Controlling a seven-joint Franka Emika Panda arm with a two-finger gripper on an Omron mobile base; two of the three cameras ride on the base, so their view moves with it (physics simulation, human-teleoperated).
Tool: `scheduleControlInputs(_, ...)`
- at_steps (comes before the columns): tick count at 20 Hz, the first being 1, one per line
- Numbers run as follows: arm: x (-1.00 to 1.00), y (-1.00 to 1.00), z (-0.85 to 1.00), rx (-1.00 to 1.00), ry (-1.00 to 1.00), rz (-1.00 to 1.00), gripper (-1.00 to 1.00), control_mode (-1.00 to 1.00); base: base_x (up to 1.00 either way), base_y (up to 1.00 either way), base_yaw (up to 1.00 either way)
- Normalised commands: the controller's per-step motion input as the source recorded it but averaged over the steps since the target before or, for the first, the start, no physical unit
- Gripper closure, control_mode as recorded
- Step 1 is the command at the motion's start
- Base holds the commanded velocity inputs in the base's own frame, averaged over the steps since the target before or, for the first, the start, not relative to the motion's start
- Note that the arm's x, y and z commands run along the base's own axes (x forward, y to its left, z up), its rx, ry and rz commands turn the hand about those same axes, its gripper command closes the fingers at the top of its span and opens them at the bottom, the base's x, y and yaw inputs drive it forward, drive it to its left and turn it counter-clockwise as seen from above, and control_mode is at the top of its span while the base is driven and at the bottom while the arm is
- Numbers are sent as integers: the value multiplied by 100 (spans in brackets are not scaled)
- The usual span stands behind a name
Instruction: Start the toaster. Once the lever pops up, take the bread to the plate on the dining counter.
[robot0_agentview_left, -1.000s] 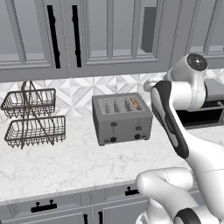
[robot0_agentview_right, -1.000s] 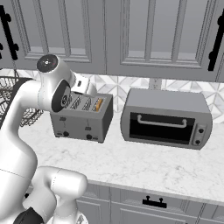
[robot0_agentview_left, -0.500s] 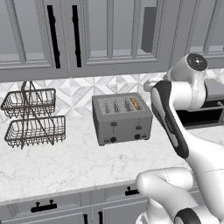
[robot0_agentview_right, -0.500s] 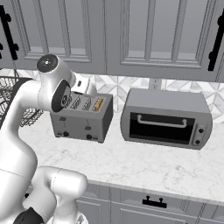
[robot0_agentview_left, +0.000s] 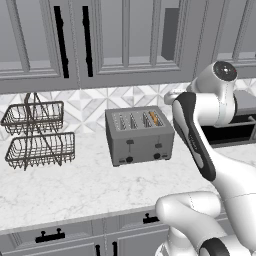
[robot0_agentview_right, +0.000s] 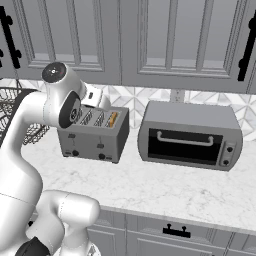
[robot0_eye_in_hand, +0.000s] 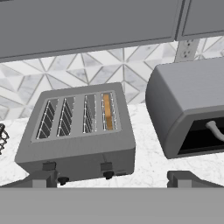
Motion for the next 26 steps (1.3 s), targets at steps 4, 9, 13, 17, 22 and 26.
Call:
scheduleControlInputs(4,0,0,0,0,0,0,-100,-100,0,0,0)
scheduleControlInputs(9,0,0,0,0,0,0,-100,-100,0,0,0)
scheduleControlInputs(13,0,0,0,0,0,0,-100,-100,0,0,0)
scheduleControlInputs(17,0,0,0,0,0,0,-100,-100,0,0,0)
scheduleControlInputs(22,0,0,0,0,0,0,-100,-100,0,0,0)
scheduleControlInputs(26,0,0,0,0,0,0,-100,-100,0,0,0)
